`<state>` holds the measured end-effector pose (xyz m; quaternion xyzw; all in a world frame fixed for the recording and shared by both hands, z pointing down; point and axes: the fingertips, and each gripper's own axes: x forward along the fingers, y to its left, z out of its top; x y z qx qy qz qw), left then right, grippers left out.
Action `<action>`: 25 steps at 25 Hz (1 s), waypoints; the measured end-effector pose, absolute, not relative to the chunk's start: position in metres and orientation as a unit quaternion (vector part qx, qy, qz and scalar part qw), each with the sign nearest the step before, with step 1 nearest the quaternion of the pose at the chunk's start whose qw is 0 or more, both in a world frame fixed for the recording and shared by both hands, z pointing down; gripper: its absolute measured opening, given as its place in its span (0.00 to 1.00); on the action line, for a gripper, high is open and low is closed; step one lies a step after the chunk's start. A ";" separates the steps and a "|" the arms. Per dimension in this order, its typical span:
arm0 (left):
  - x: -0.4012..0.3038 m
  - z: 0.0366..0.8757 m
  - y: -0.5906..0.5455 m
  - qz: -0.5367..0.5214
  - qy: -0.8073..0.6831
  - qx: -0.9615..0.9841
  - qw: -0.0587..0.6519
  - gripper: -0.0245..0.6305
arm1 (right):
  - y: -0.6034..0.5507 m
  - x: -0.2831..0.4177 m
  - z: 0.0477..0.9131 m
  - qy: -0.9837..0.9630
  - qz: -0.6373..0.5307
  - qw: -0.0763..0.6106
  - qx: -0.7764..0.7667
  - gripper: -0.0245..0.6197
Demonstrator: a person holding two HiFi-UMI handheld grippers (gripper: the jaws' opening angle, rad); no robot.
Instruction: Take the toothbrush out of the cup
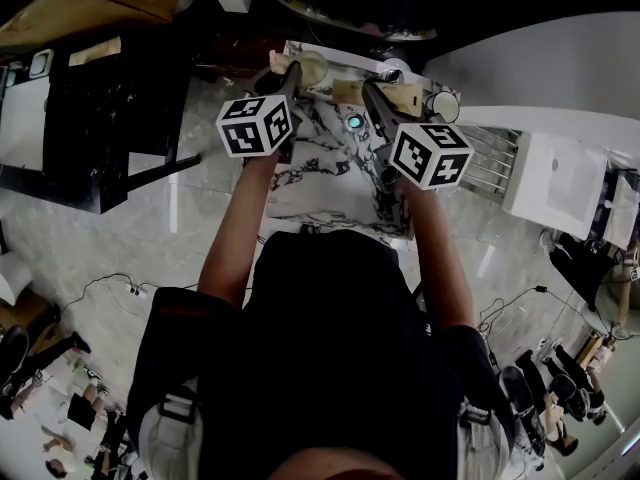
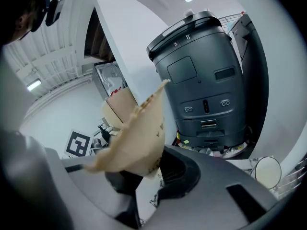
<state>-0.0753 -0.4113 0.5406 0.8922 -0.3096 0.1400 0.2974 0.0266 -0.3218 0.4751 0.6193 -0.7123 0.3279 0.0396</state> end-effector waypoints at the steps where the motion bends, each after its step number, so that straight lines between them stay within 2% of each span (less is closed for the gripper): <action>1: -0.075 0.538 -0.410 0.138 -0.308 0.894 0.294 0.15 | -0.321 0.026 0.474 -0.713 0.327 0.039 0.619 0.14; 8: -0.074 0.511 -0.398 0.128 -0.295 0.914 0.249 0.15 | -0.316 0.025 0.466 -0.718 0.320 0.037 0.617 0.14; 25: -0.094 0.456 -0.362 0.108 -0.321 0.921 0.191 0.14 | -0.299 0.019 0.437 -0.742 0.300 0.020 0.600 0.14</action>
